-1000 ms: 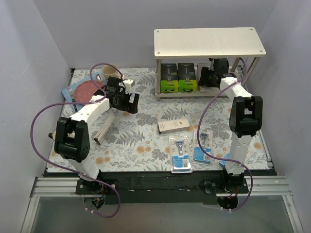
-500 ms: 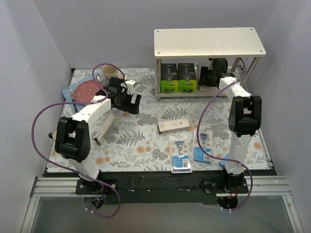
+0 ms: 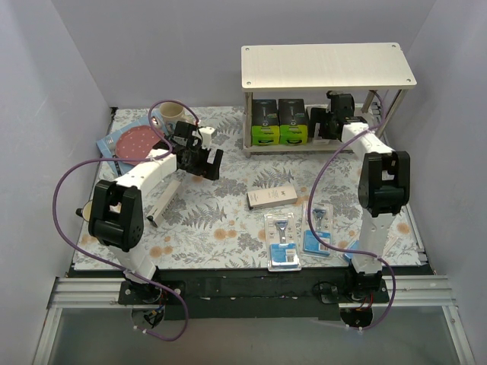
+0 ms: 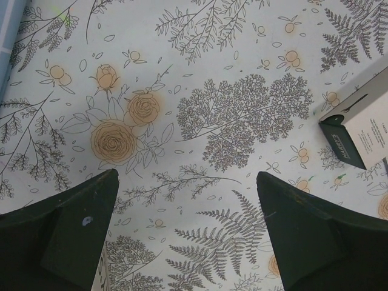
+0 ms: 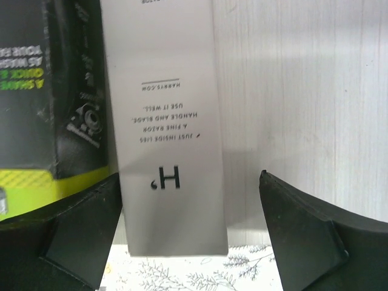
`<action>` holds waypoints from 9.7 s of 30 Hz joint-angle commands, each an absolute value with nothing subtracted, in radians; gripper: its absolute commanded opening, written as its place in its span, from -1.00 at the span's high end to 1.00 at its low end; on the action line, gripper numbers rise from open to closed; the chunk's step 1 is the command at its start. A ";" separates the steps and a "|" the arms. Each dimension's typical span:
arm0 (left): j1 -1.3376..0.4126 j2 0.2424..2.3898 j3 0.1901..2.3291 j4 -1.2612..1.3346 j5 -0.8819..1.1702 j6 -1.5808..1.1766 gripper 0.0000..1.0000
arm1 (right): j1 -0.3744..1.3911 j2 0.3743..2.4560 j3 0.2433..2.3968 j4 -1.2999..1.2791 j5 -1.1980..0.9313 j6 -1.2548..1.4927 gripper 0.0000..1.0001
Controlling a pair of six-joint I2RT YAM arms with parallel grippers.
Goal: Place and organize the shaving razors onto the shelf
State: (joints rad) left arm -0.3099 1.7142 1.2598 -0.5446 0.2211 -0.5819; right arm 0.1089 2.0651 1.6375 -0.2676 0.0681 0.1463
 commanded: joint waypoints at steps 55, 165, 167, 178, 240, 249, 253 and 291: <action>-0.330 1.545 1.151 -0.581 0.133 -0.456 -0.96 | 0.431 1.908 1.305 -0.747 -0.555 -1.388 -0.64; -0.275 1.488 1.077 -0.614 0.013 -0.411 -0.96 | -0.014 1.933 1.477 -0.115 0.022 -0.046 -0.47; -0.261 1.476 1.046 -0.611 -0.020 -0.402 -0.96 | -0.014 1.864 1.430 -0.121 0.018 -0.049 -0.50; -0.229 1.401 0.933 -0.578 -0.241 -0.376 -0.96 | -0.021 1.514 1.103 -0.212 -0.038 -0.072 -0.52; -0.740 1.724 1.166 -0.575 0.186 -0.321 -0.17 | 0.083 1.371 0.988 -0.290 -0.432 -0.383 -0.59; -0.718 1.478 1.154 -0.492 0.130 -0.331 -0.96 | 0.208 1.454 1.037 -0.452 -0.776 -0.726 -0.74; -0.597 1.352 1.120 -0.555 0.132 -0.441 -0.96 | 0.412 1.515 1.101 -0.501 -0.746 -0.845 -0.78; -0.170 1.192 1.023 -0.493 0.251 -0.577 -0.96 | 0.613 1.700 1.255 -0.365 -0.385 -0.623 -0.12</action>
State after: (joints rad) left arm -0.1757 1.1648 0.9882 -0.5323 0.2111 -0.5583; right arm 0.7357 1.8565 1.2579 -0.4507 -0.4541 -0.8101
